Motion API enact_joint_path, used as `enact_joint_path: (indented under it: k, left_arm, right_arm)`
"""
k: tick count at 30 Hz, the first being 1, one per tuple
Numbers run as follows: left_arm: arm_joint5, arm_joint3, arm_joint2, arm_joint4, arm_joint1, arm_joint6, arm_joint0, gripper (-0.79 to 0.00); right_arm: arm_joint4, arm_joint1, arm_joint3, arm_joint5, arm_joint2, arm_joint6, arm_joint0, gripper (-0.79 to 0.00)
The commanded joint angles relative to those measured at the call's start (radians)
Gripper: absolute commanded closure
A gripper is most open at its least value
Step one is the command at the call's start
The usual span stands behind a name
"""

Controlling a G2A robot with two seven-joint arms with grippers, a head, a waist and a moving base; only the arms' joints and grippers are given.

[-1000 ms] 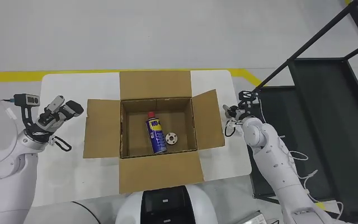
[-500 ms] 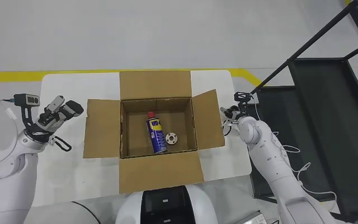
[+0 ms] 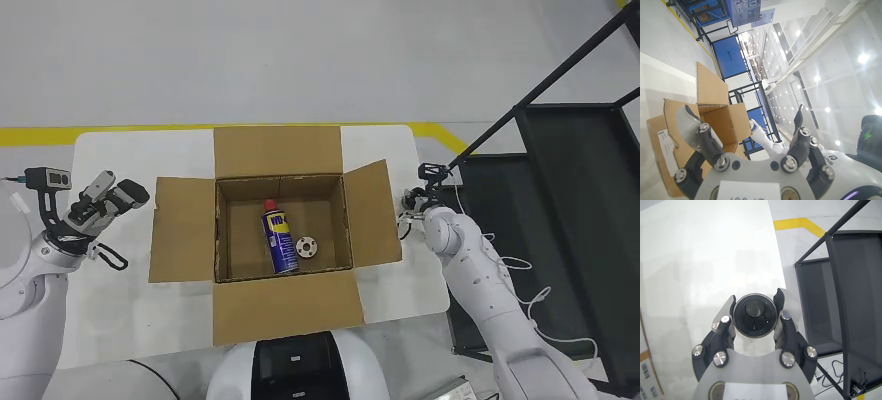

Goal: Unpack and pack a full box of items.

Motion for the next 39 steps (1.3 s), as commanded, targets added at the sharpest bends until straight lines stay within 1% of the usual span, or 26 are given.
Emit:
enact_joint_path:
  k: [1, 4, 6, 11, 14, 16, 18, 21, 23, 26, 28, 31, 35, 39]
  left_arm:
    - [0.000, 0.000, 0.000, 0.000, 0.000, 0.000, 0.000, -0.785]
    - [0.000, 0.000, 0.000, 0.000, 0.000, 0.000, 0.000, -0.785]
    - [0.000, 0.000, 0.000, 0.000, 0.000, 0.000, 0.000, -0.785]
    - [0.000, 0.000, 0.000, 0.000, 0.000, 0.000, 0.000, -0.785]
    - [0.000, 0.000, 0.000, 0.000, 0.000, 0.000, 0.000, -0.785]
    - [0.000, 0.000, 0.000, 0.000, 0.000, 0.000, 0.000, -0.785]
    - [0.000, 0.000, 0.000, 0.000, 0.000, 0.000, 0.000, -0.785]
    - [0.000, 0.000, 0.000, 0.000, 0.000, 0.000, 0.000, -0.785]
    - [0.000, 0.000, 0.000, 0.000, 0.000, 0.000, 0.000, -0.785]
    - [0.000, 0.000, 0.000, 0.000, 0.000, 0.000, 0.000, -0.785]
    - [0.000, 0.000, 0.000, 0.000, 0.000, 0.000, 0.000, -0.785]
    - [0.000, 0.000, 0.000, 0.000, 0.000, 0.000, 0.000, -0.785]
    - [0.000, 0.000, 0.000, 0.000, 0.000, 0.000, 0.000, -0.785]
    - [0.000, 0.000, 0.000, 0.000, 0.000, 0.000, 0.000, -0.785]
  right_arm:
    - [-0.002, 0.002, -0.025, 0.001, 0.011, -0.013, -0.014, 0.000]
    - [-0.008, 0.010, -0.108, 0.006, 0.048, -0.033, -0.060, 0.000]
    - [-0.013, 0.018, -0.195, 0.008, 0.087, -0.043, -0.108, 0.000]
    - [-0.025, 0.037, -0.477, 0.010, 0.208, -0.062, -0.256, 0.000]
    - [-0.016, 0.042, -0.646, -0.010, 0.268, -0.067, -0.335, 0.000]
    - [0.007, 0.044, -0.749, -0.046, 0.293, -0.065, -0.377, 0.000]
    - [-0.006, 0.047, -0.836, -0.074, 0.314, -0.065, -0.410, 0.000]
    - [0.018, 0.049, -0.941, -0.149, 0.325, -0.051, -0.442, 0.000]
    - [0.051, 0.049, -0.996, -0.205, 0.314, -0.040, -0.453, 0.000]
    - [0.035, 0.050, -1.058, -0.264, 0.277, -0.023, -0.460, 0.000]
    - [0.001, 0.050, -1.087, -0.288, 0.237, -0.007, -0.457, 0.000]
    - [-0.071, 0.050, -1.104, -0.327, 0.148, 0.024, -0.444, 0.000]
    - [-0.183, 0.042, -1.059, -0.334, 0.001, 0.043, -0.395, 0.000]
    - [-0.303, 0.027, -0.960, -0.301, -0.140, 0.039, -0.318, 0.000]
